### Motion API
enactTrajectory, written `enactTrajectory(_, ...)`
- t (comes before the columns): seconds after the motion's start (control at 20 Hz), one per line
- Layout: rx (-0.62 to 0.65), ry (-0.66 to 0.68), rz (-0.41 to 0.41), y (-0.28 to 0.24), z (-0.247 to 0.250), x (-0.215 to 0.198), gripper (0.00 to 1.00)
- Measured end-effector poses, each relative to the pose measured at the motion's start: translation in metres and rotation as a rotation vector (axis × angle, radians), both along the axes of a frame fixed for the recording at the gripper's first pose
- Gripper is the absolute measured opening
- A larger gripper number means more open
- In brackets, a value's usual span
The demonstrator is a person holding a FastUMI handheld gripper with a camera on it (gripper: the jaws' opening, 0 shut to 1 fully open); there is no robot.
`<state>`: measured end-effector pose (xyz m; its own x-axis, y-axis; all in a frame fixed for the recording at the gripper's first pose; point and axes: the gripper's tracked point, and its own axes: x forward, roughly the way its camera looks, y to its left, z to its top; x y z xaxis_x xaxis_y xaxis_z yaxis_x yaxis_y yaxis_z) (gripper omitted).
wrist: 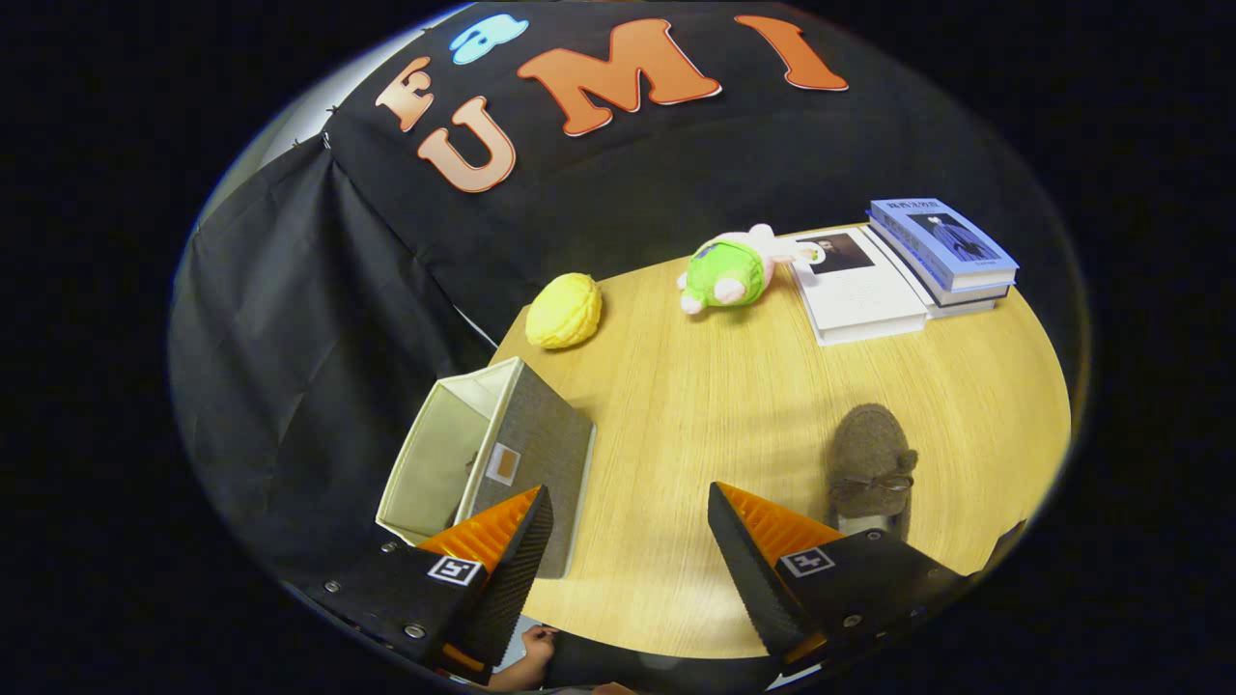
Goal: Open the storage box then place both shoes into the box .Put the left shoe in first, then the right shoe, with the right side of both shoes facing outward in a uniform manner.
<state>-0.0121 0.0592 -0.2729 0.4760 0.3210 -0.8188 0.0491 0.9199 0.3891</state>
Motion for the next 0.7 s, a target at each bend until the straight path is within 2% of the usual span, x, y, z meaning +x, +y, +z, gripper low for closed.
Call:
enactTrajectory(0.3, -0.113, 0.045, -0.094, -0.082, -0.038, -0.027, 0.96)
enactTrajectory(0.55, -0.15, 0.068, -0.105, -0.118, -0.057, -0.046, 0.96)
enactTrajectory(0.7, -0.176, 0.091, -0.13, -0.14, -0.071, -0.051, 0.92)
